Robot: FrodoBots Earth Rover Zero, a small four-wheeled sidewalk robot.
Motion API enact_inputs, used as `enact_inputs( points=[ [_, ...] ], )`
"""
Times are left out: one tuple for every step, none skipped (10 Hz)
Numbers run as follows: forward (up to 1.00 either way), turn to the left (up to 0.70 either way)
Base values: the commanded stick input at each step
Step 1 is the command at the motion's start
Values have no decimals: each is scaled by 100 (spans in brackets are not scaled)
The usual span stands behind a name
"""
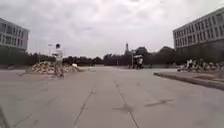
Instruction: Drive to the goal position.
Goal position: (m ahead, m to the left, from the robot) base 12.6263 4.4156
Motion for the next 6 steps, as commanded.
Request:
enact_inputs(
  points=[
    [70, 0],
    [70, 0],
    [70, 0],
    [70, 0],
    [70, 0],
    [70, 0]
  ],
)
